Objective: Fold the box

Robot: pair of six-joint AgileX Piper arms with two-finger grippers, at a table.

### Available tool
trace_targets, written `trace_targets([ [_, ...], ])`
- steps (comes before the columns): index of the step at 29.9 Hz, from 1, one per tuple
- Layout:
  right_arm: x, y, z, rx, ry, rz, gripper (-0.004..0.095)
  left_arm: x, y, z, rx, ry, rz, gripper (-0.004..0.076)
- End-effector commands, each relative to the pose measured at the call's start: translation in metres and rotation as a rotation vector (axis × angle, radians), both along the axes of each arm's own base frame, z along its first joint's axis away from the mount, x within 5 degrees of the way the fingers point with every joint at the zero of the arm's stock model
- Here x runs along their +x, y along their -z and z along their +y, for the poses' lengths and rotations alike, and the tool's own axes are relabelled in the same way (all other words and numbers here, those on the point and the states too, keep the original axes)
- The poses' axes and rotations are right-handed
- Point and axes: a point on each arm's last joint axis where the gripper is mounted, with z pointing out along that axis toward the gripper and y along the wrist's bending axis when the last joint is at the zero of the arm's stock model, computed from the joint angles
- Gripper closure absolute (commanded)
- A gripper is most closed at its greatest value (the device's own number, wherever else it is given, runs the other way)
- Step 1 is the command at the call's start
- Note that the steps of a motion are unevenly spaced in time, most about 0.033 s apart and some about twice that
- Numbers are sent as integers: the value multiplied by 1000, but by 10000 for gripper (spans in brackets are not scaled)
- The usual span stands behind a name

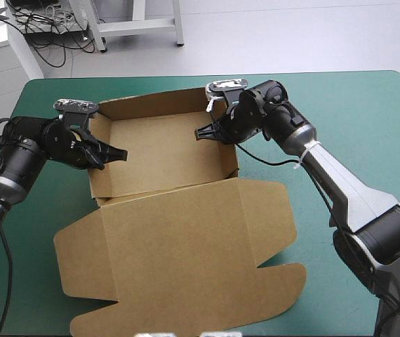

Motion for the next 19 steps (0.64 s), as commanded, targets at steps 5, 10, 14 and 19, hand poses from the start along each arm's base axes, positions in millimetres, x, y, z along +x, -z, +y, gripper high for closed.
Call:
trace_targets([
  [5,-3,-31,-54,-110,104,-6,923,39,-32,-35,-126,86,-147,734],
  [10,1,-14,-62,-136,133,47,923,74,-4,-46,-114,70,-64,734],
  [14,2,15,-62,-178,128,117,923,91,25,-51,-83,71,20,734],
  [19,4,34,-62,-218,135,162,922,101,52,-61,-22,97,73,734],
])
